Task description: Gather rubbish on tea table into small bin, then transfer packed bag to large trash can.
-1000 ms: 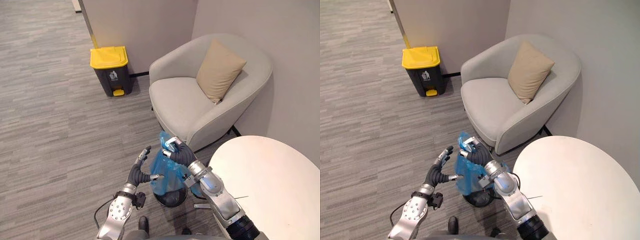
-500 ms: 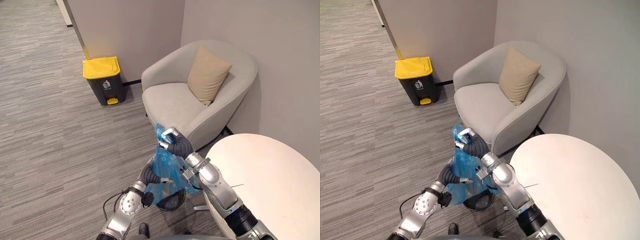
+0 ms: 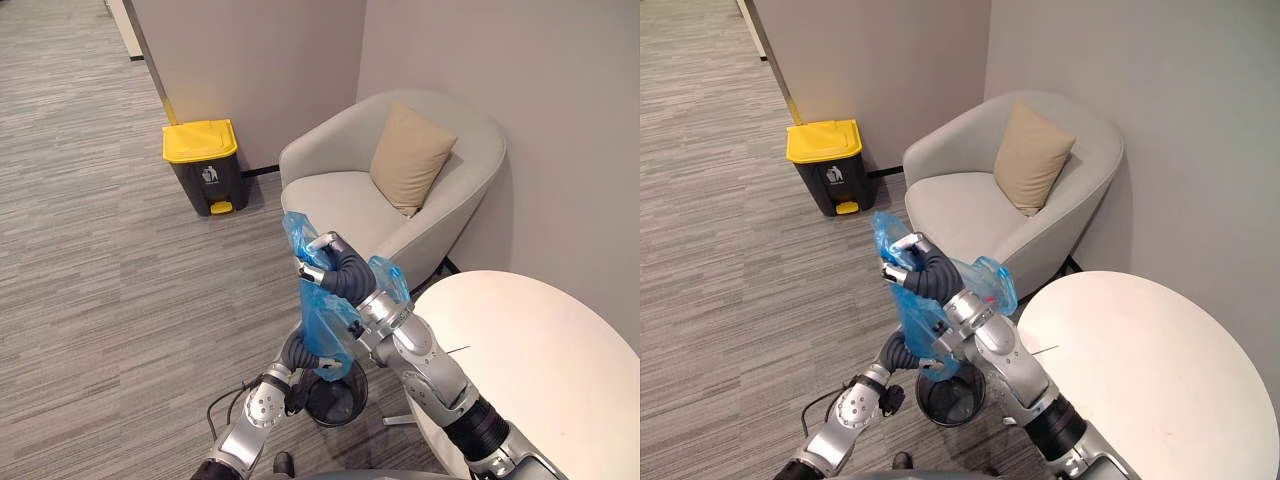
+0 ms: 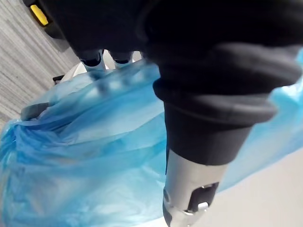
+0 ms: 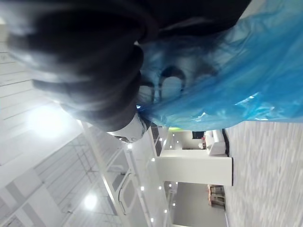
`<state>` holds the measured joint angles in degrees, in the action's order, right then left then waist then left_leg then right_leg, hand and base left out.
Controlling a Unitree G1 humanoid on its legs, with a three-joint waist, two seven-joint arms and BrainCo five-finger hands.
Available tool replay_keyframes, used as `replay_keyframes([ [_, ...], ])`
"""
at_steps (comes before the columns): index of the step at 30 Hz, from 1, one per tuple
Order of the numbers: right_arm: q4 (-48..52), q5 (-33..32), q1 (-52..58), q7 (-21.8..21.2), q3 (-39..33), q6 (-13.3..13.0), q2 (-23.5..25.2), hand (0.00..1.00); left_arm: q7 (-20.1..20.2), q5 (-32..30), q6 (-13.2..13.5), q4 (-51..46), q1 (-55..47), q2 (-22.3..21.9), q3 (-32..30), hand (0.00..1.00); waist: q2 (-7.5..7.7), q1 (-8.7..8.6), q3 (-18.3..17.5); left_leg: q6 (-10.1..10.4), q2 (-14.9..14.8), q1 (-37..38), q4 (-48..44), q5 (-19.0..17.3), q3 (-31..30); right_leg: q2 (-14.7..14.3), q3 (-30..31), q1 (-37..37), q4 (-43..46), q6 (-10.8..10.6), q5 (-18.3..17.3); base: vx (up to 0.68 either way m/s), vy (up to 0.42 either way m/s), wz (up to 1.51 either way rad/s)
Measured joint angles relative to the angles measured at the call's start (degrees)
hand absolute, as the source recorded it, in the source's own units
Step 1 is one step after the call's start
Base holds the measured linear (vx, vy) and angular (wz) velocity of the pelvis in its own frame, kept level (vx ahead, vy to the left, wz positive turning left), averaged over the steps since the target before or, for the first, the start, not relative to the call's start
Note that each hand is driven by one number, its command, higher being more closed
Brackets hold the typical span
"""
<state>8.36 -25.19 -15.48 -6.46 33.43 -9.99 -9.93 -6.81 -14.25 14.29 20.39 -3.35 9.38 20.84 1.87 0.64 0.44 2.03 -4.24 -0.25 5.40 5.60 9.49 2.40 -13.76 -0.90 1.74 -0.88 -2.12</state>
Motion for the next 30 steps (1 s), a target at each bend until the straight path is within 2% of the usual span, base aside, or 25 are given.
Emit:
replay_keyframes([
  [10,0.07,-2.59,-1.43,0.14,4.96,-0.46,2.17,1.0,-7.16,-0.1,-2.01,0.4,2.44,-2.62,1.29,0.0,0.11,-0.07,-0.14,0.1,-0.06,0.02,0.0,0.08,-0.07,-0.07,0.07,0.02,-0.01,0.03,0.09,0.0,0.0,0.0],
  [16,0.06,-2.6,-1.43,0.13,8.39,-0.53,2.26,1.0,-8.67,-0.05,-2.75,0.39,2.92,-3.68,1.85,0.0,0.17,-0.24,-0.47,0.09,-0.07,0.02,0.0,0.11,-0.1,-0.09,0.06,-0.01,-0.01,0.03,0.09,0.0,0.0,0.0],
  [17,0.06,-3.05,-1.44,0.13,8.81,-0.53,2.35,1.0,-8.69,-0.05,-2.75,0.38,3.46,-3.69,2.37,1.0,0.23,-0.12,-0.54,0.09,-0.07,0.03,0.01,0.17,-0.16,-0.09,0.01,-0.04,-0.01,0.03,0.09,0.0,0.0,0.0],
  [22,0.04,-4.84,-1.46,0.15,12.08,-0.53,2.84,1.0,-9.94,-0.05,-2.74,-0.03,5.94,-4.2,3.91,1.0,0.37,-0.11,-0.64,0.18,-0.18,0.07,0.03,0.46,-0.33,-0.2,-0.1,-0.11,0.0,0.18,0.22,0.0,0.0,0.0],
  [30,0.02,-6.42,-3.09,0.19,12.97,-0.53,2.87,1.0,-11.05,0.05,-2.7,-0.03,7.18,-4.38,4.02,1.0,0.49,-0.76,-0.74,0.68,-0.9,0.08,0.11,0.91,-0.7,-0.57,-0.27,0.01,-0.31,0.7,0.56,0.0,0.0,0.0],
])
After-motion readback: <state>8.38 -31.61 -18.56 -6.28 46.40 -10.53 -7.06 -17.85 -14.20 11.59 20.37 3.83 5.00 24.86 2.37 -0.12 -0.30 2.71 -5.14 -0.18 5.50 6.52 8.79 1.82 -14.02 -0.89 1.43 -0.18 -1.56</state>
